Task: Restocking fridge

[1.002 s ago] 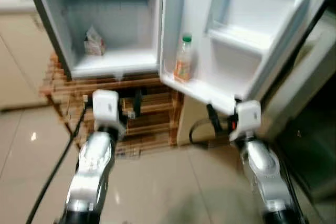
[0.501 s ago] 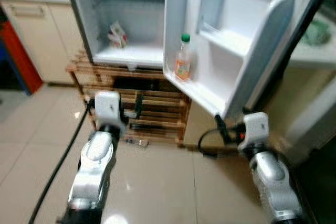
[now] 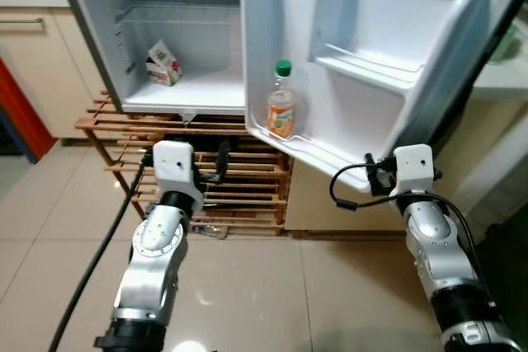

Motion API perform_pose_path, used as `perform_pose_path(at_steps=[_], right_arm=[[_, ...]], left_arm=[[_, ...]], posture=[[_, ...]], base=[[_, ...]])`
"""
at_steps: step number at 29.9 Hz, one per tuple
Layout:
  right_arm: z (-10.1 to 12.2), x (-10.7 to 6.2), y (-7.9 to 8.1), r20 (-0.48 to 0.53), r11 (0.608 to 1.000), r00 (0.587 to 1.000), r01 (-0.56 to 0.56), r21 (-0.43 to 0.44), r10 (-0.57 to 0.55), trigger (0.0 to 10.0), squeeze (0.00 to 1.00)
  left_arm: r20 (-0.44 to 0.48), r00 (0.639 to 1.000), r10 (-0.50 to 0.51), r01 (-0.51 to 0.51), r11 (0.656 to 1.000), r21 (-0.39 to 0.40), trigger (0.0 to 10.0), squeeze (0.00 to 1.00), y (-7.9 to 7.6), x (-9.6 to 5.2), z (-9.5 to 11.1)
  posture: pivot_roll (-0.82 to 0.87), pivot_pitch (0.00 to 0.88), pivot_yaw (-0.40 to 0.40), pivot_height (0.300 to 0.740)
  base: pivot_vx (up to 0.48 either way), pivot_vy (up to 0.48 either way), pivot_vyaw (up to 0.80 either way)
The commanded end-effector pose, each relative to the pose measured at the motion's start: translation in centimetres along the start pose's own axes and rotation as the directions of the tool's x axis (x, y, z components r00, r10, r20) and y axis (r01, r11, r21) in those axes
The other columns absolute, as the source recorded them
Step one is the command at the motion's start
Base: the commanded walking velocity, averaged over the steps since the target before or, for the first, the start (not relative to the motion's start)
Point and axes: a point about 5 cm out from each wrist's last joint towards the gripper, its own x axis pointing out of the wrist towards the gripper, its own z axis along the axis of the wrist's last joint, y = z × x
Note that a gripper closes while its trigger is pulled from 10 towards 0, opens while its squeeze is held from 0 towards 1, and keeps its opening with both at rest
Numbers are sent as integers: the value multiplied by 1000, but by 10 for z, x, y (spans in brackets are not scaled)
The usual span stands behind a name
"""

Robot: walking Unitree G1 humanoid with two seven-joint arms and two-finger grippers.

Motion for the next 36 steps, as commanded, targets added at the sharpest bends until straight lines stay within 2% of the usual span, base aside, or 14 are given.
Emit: perform_pose_path(at_steps=[1, 7, 9, 10, 12, 15, 19, 22, 25, 27, 28, 29, 31, 36], right_arm=[[6, -2, 5, 49, 998, 998, -40, 44, 38, 10000, 0], [3, -27, 44, 88, 916, 937, -350, 196, 339, 10000, 0], [-10, -49, 60, 3, 797, 834, -529, 293, 552, 10000, 0], [-10, -49, 60, 3, 797, 834, -529, 293, 552, 10000, 0], [-45, -85, 52, -168, 677, 673, -630, 380, 720, 10000, 0], [-61, -102, 41, -244, 646, 606, -640, 415, 757, 10000, 0], [-120, -131, -3, -629, 775, 502, -567, 279, 593, 10000, 0], [-137, -139, -26, -776, 835, 469, -535, 130, 421, 10000, 0], [-135, -119, -62, -786, 939, 611, -320, -130, 99, 10000, 0], [-113, -89, -75, -675, 962, 737, -146, -230, -49, 10000, 0], [-113, -89, -75, -675, 962, 737, -146, -230, -49, 10000, 0], [-86, -60, -82, -540, 966, 827, 12, -259, -155, 10000, 0], [-54, -28, -66, -400, 989, 909, 69, -130, -116, 10000, 0], [5, 19, -25, -158, 998, 985, -67, -14, 64, 10000, 0]], left_arm=[[-4, 1000, 22, -22, 1000, 7, 10000, 0, 8, -4, -2], [-7, 1000, 10, -10, 1000, 4, 10000, 0, 6, -5, -2], [-15, 1000, 4, -4, 1000, 5, 10000, 0, 5, -5, -4], [-15, 1000, 4, -4, 1000, 5, 10000, 0, 5, -5, -4], [-59, 998, -30, 31, 1000, 5, 10000, 0, 3, -7, -11], [-136, 988, -77, 81, 997, 21, 10000, 0, -2, -10, -23], [-427, 903, -45, 75, 996, 54, 10000, 0, 4, -25, -67], [-523, 852, -32, 58, 998, 34, 10000, 0, 8, -31, -80], [-605, 796, -23, 56, 998, 37, 10000, 0, 14, -40, -96], [-665, 747, -8, 72, 995, 69, 10000, 0, 22, -48, -113], [-665, 747, -8, 72, 995, 69, 10000, 0, 22, -48, -113], [-730, 683, 19, 79, 992, 99, 10000, 0, 31, -59, -131], [-826, 560, 59, 97, 986, 136, 10000, 0, 45, -81, -158], [-882, 459, 111, 102, 979, 176, 10000, 0, 55, -103, -177]], posture=[[-38, 0, -22, 740], [-44, 0, -17, 740], [-51, 0, -15, 740], [-51, 0, -15, 740], [-54, 0, -14, 740], [-54, 0, -16, 740], [-58, 0, -13, 740], [-60, 0, -11, 740], [-67, 0, -5, 740], [-71, 0, 0, 740], [-71, 0, 0, 740], [-74, 0, 2, 740], [-81, 0, 8, 740], [-80, 0, 15, 740]], base=[[0, 0, 0], [0, 0, 0], [0, 0, 0], [0, 0, 0], [0, 0, 0], [0, 0, 0], [0, 0, 0], [0, 0, 0], [0, 0, 0], [0, 0, 0], [0, 0, 0], [0, 0, 0], [0, 0, 0], [0, 0, 0]])
